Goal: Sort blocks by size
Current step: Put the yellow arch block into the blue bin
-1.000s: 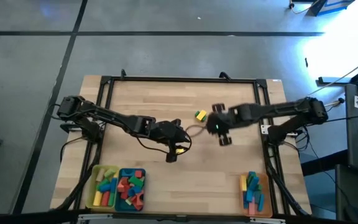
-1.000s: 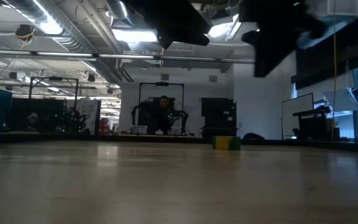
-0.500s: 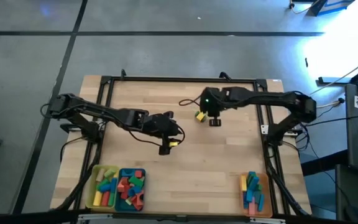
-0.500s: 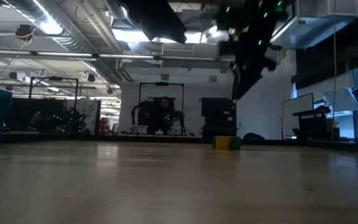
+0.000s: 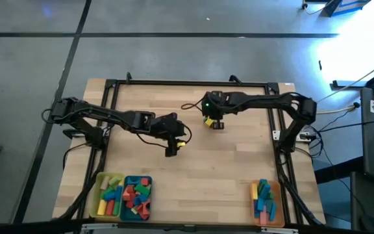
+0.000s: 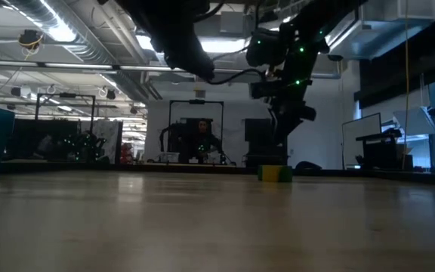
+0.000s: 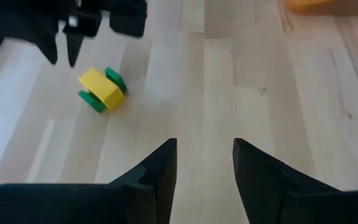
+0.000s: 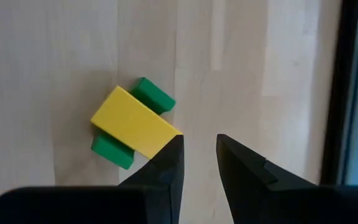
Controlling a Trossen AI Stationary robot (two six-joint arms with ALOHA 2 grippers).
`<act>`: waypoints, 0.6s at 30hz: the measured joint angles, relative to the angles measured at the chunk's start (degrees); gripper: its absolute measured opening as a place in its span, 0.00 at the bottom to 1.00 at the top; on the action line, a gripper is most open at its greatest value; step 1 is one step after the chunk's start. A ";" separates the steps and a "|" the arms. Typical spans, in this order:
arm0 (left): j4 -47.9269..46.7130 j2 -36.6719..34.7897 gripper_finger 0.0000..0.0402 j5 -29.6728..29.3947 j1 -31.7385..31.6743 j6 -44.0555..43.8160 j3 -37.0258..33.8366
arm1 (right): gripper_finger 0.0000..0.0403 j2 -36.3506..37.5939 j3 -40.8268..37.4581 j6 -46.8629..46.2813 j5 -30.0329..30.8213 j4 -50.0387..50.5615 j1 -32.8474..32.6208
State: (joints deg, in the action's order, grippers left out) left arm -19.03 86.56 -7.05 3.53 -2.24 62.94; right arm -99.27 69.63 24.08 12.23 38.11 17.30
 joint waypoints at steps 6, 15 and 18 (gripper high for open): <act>-0.01 0.00 0.33 0.07 0.09 0.74 0.02 | 0.24 -1.27 0.00 -0.61 0.19 0.01 -0.02; -0.01 0.00 0.33 0.08 0.08 0.57 0.02 | 0.24 -1.45 0.00 -1.65 -1.16 -2.66 -0.02; -0.03 0.00 0.33 0.08 0.12 0.52 0.02 | 0.24 -1.45 0.02 3.49 -6.08 -1.87 -0.02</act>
State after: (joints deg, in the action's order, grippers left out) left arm -19.06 86.56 -6.97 3.65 -1.72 62.96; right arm -100.73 69.64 27.57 6.15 36.23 17.28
